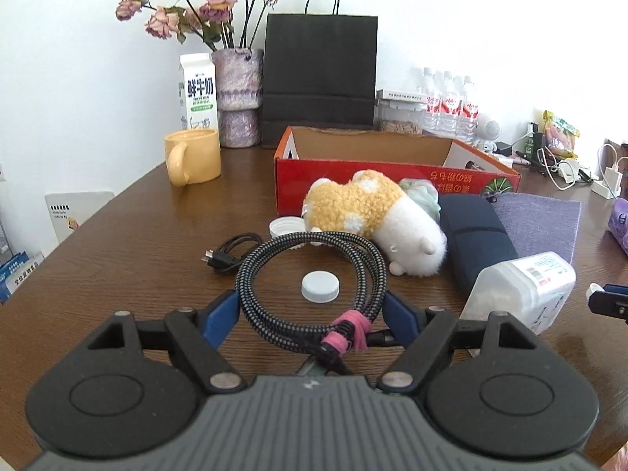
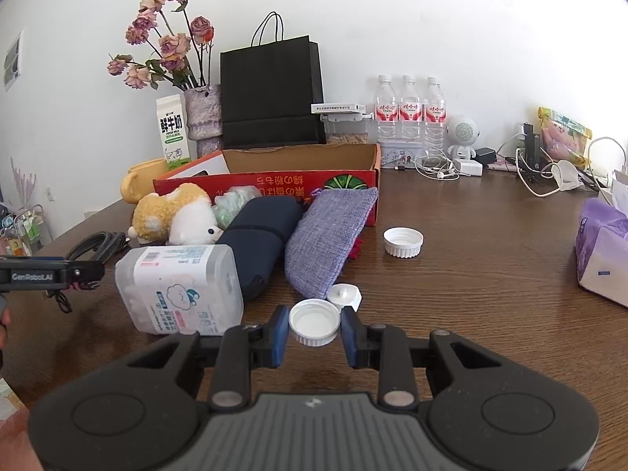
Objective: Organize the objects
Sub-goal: 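Grasp the black cable with the left gripper while the right grasps another white cap, then carry cable and cap into the cardboard box and open both grippers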
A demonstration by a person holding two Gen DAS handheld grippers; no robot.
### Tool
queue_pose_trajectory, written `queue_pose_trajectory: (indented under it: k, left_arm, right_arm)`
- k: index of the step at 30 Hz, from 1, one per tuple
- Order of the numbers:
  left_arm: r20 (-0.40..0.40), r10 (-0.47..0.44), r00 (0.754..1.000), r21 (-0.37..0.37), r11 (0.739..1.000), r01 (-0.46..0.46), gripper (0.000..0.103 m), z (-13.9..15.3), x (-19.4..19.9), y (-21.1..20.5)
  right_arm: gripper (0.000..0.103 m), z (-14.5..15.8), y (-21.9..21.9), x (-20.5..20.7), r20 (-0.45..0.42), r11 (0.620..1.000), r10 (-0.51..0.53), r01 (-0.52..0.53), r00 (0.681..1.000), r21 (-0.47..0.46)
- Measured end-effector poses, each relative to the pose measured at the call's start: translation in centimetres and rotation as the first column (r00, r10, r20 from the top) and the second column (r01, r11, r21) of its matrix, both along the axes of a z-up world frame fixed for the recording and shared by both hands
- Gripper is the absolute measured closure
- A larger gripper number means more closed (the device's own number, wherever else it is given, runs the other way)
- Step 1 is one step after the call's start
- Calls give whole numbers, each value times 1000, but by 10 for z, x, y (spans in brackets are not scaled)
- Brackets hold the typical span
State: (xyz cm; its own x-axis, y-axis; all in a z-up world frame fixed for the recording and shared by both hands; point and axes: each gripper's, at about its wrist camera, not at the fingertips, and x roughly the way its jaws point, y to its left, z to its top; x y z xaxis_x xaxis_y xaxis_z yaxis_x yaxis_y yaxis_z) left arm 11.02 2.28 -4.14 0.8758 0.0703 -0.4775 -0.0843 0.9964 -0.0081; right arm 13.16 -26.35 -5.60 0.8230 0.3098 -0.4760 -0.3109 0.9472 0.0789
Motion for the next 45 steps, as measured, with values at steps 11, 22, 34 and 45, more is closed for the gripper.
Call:
queue_pose_trajectory:
  k: [11, 22, 34, 45]
  left_arm:
    - [85, 2, 996, -11, 1000, -1, 23, 27, -2, -4]
    - [147, 12, 989, -21, 1000, -9, 22, 55, 23, -19]
    - [173, 10, 985, -24, 1000, -6, 22, 78, 74, -31]
    - [168, 45, 985, -50, 998, -37, 22, 89, 138, -26]
  right_arm:
    - [76, 18, 15, 2, 63, 999, 35, -35, 997, 0]
    - [76, 64, 41, 37, 190, 995, 73, -84, 979, 46]
    - [76, 87, 72, 97, 241, 996, 73, -84, 968, 39]
    - [76, 94, 91, 167, 247, 998, 55, -54, 968, -8]
